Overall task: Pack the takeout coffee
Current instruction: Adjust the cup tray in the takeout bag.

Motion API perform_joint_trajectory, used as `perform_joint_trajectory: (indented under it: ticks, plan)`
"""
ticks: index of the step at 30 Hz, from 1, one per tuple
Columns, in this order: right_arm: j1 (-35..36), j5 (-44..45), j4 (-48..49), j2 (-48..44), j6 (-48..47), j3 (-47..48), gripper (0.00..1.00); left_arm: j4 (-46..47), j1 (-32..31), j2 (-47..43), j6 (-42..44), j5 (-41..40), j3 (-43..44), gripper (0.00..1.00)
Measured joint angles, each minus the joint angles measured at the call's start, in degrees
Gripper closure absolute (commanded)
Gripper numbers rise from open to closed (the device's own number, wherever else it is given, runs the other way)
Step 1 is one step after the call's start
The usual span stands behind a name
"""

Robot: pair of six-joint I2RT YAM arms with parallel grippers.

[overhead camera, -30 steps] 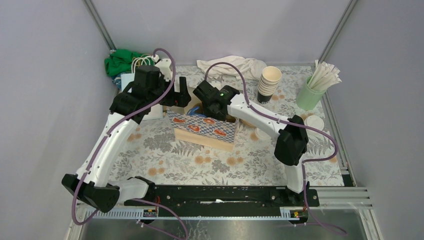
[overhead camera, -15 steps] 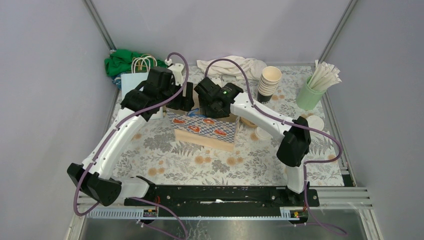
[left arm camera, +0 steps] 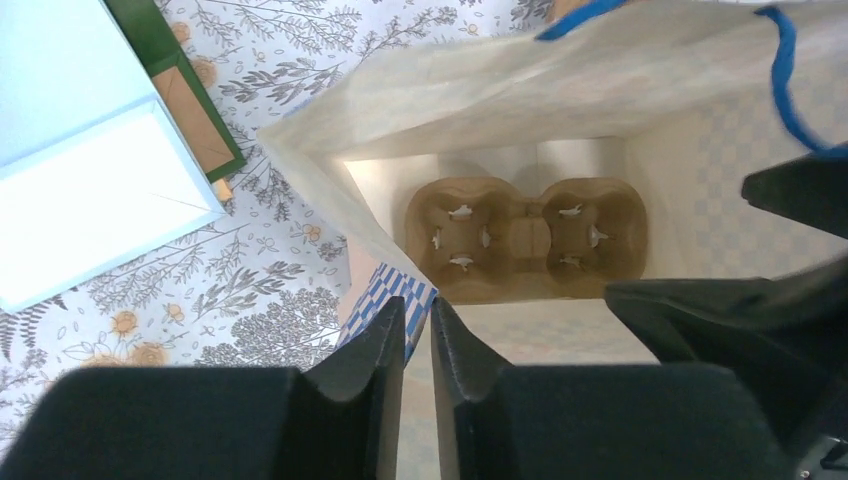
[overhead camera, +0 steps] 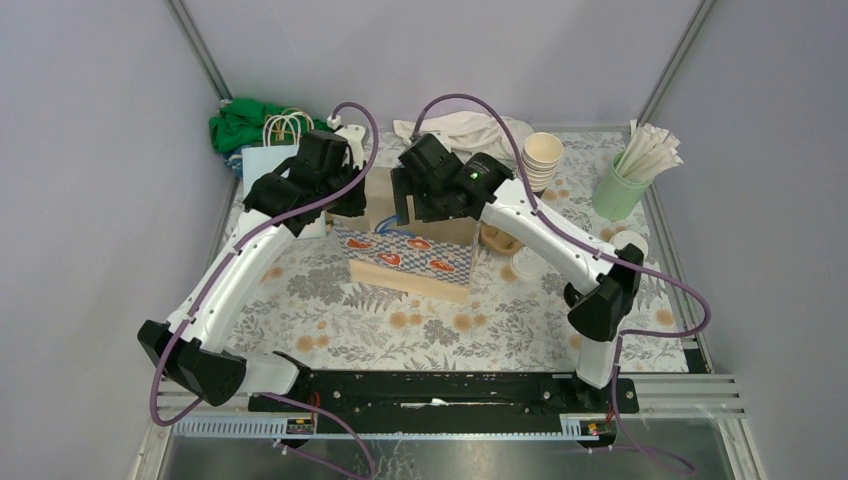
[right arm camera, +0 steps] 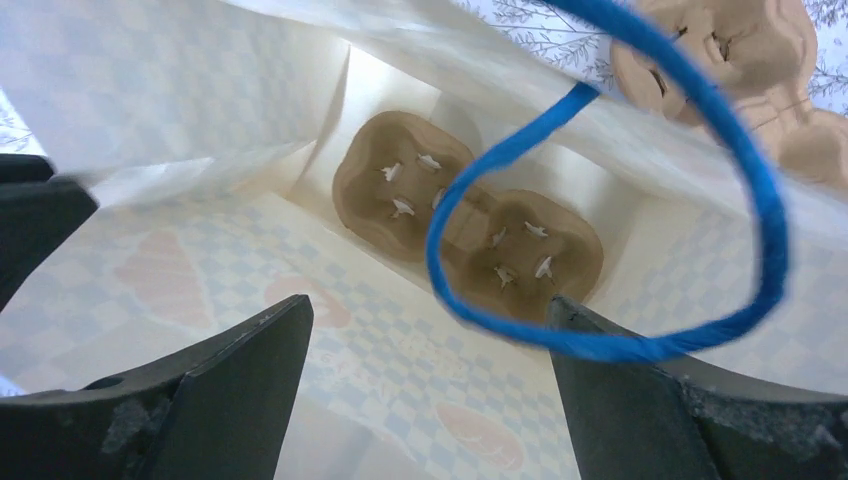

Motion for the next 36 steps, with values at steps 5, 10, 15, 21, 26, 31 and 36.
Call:
perform_joint_trajectory:
  ticks: [5, 10, 15, 21, 26, 31, 36]
  plan:
    - [0.00, -1.05, -0.02, -2.34, -1.64, 0.83, 0.08, -0.98, 0.00, 0.00, -0.35, -0.76, 0.98, 1.00]
    - [0.02, -2.14, 0.07, -4.37, -4.72, 0.83, 0.19, -2.05, 0.00, 0.00, -0.98, -0.79, 1.57, 1.00]
    - [0.02, -3.45, 3.80, -8.83, -11.61, -2.03, 0.94, -2.27, 0.00, 0.02, -1.25, -0.55, 1.99, 1.00]
    - [0.04, -6.12, 13.38, -13.60, -20.55, -8.24, 1.00, -2.29, 0.00, 0.02, -1.42, -0.55, 2.10, 1.00]
    - [0.07, -10.54, 21.31, -16.61, -28.33, -15.85, 1.00, -2.29, 0.00, 0.44, -1.53, -0.55, 2.10, 1.00]
    - [0.07, -17.38, 26.56, -17.70, -39.93, -23.10, 1.00, -2.25, 0.00, 0.63, -1.75, -0.57, 2.10, 1.00]
    - [0.04, -21.75, 26.60, -17.11, -48.52, -25.03, 1.00, -2.23, 0.00, 0.63, -2.32, -0.57, 2.10, 1.00]
